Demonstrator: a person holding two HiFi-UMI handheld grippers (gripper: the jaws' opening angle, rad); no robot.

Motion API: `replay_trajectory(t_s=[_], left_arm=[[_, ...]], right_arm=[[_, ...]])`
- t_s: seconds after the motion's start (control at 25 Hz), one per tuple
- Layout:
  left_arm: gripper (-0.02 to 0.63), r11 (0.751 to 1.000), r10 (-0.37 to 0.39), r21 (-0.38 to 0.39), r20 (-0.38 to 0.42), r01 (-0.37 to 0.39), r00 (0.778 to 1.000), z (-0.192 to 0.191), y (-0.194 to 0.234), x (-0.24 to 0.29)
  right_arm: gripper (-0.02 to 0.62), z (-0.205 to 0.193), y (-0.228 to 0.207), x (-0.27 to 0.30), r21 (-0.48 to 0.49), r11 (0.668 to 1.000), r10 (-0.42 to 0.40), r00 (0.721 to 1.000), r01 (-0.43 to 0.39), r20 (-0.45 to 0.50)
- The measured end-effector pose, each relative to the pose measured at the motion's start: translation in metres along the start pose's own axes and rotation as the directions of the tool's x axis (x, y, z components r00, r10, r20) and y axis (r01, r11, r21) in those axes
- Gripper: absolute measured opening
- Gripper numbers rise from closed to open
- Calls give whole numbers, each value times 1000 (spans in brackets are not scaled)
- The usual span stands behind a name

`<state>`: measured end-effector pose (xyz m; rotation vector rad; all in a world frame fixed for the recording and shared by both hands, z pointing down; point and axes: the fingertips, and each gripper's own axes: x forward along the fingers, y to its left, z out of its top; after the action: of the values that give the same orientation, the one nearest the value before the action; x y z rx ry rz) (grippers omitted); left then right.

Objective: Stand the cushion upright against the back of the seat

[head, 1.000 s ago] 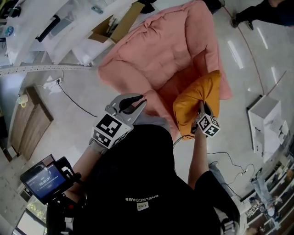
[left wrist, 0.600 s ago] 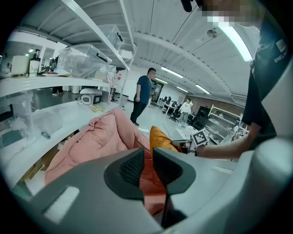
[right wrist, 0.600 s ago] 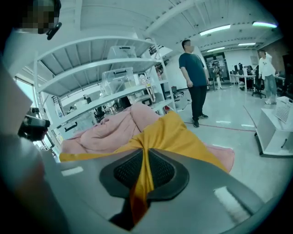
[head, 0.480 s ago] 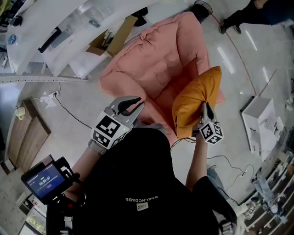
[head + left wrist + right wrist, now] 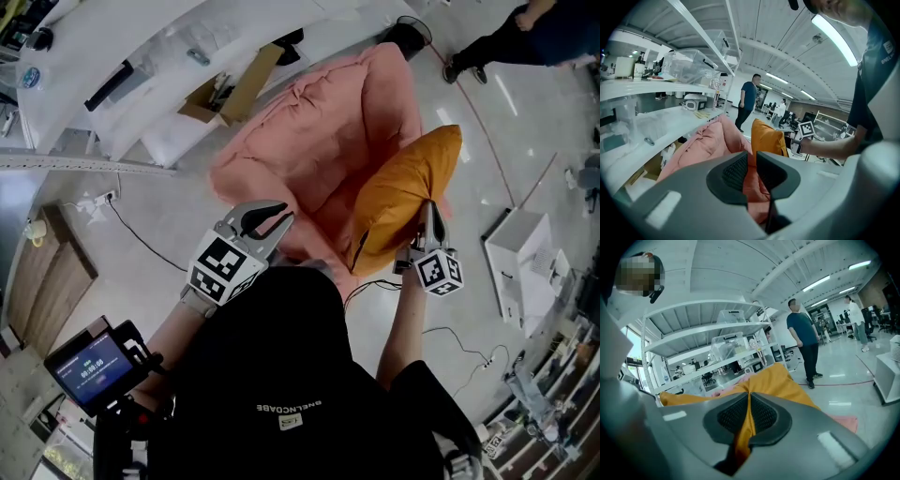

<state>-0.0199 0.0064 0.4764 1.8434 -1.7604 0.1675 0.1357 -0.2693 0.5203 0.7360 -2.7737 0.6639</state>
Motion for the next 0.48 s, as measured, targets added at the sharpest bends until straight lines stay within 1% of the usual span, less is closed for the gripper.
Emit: replay_trajectory(t_s=[0.2, 0.48], left_arm=[[77, 1000, 21, -5, 7, -21, 1000, 2, 9, -2], [80, 998, 58, -17, 11, -58, 998, 4, 25, -14]], right_arm=[[18, 16, 17, 19, 32, 998, 47, 997, -49, 58], [17, 32, 64, 43, 31, 990, 133, 985, -138, 113]])
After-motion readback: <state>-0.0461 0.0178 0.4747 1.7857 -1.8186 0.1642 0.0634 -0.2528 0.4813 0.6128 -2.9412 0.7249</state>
